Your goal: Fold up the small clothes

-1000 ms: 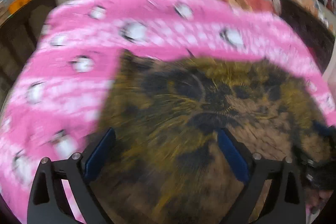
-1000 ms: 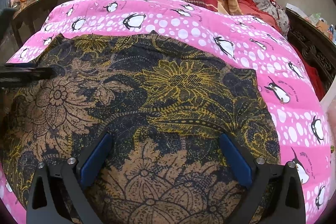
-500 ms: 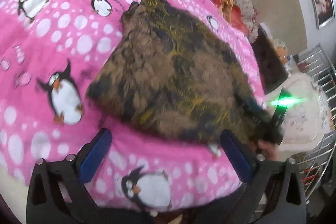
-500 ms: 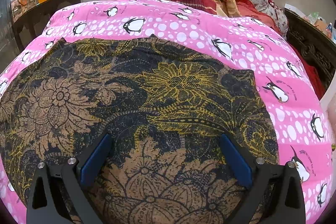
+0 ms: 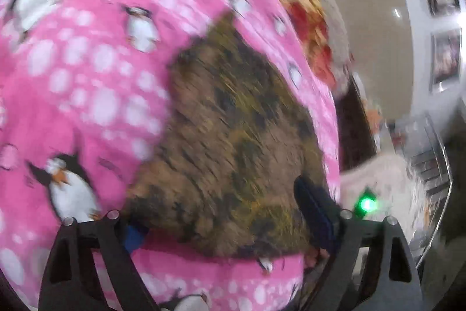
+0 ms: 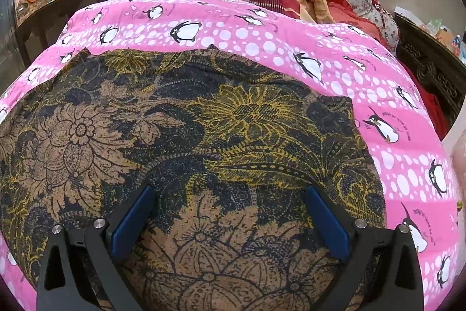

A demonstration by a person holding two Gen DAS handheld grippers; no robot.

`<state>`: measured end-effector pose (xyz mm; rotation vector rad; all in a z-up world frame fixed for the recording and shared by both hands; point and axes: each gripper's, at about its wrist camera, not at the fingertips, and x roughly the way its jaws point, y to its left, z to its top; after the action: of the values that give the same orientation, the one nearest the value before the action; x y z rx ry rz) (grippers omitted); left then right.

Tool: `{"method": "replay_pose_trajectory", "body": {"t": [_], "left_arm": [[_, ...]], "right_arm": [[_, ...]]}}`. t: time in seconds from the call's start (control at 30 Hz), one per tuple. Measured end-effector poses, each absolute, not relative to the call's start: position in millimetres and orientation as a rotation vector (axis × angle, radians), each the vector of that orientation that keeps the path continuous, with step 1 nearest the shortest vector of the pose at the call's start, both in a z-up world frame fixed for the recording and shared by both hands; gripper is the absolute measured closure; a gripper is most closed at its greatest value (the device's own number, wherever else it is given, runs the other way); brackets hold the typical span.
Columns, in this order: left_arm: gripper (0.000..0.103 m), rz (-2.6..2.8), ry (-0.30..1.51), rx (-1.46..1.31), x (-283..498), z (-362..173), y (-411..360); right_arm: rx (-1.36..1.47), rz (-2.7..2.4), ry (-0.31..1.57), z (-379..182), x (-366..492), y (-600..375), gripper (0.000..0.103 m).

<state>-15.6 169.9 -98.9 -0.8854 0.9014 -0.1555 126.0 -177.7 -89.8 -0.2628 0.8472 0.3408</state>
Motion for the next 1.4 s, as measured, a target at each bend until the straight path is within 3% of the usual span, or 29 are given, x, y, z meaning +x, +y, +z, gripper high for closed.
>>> {"method": "replay_pose_trajectory", "body": {"t": [0.1, 0.2, 0.3, 0.4, 0.47, 0.63, 0.87, 0.93, 1.0, 1.03, 1.1, 1.4], "left_arm": [[0.033, -0.078, 0.873, -0.828, -17.4, -97.3, 179.9], [0.063, 0.007, 0.917, -0.843, -14.3, -107.9, 187.9], [0.075, 0.043, 0.907, -0.731, -17.6, -95.0, 174.6], [0.079, 0.105, 0.856, -0.579, -19.8, -77.5, 152.6], [0.081, 0.125, 0.818, -0.462, -21.4, -69.5, 142.6], [0.084, 0.003, 0.705, -0.217, -19.0, -35.1, 93.5], [0.084, -0.118, 0.687, -0.154, -3.2, -24.9, 68.1], [0.085, -0.145, 0.683, -0.149, -2.5, -23.4, 64.5], [0.086, -0.165, 0.676, -0.138, -5.6, -19.1, 59.4], [0.086, -0.169, 0.675, -0.138, -3.4, -18.7, 58.0], [0.086, -0.174, 0.681, -0.15, -6.8, -15.8, 55.5], [0.09, -0.302, 0.695, -0.241, 4.2, -4.8, 29.4]], "right_arm": [[-0.272, 0.336, 0.852, -90.1, 126.3, -176.1, 0.0], [-0.299, 0.315, 0.911, -83.5, 130.2, -169.9, 0.0], [-0.312, 0.358, 0.933, -52.9, 134.0, -154.0, 0.005], [-0.235, 0.459, 0.882, -8.2, 148.9, -119.4, 0.004], [-0.143, 0.605, 0.969, 4.4, 171.0, -84.7, 0.003], [0.013, 0.905, 1.233, 0.6, 227.6, 10.0, 0.004], [-0.145, 0.889, 1.427, -19.4, 250.8, 75.0, 0.005], [-0.231, 0.834, 1.439, -24.6, 252.0, 82.3, 0.017], [-0.279, 0.782, 1.465, -31.4, 256.4, 84.2, 0.049], [-0.285, 0.768, 1.483, -36.2, 259.7, 82.5, 0.057], [-0.302, 0.748, 1.479, -39.0, 264.3, 81.2, 0.088], [-0.261, 0.729, 1.42, -13.1, 279.1, 5.5, 0.093]]}}
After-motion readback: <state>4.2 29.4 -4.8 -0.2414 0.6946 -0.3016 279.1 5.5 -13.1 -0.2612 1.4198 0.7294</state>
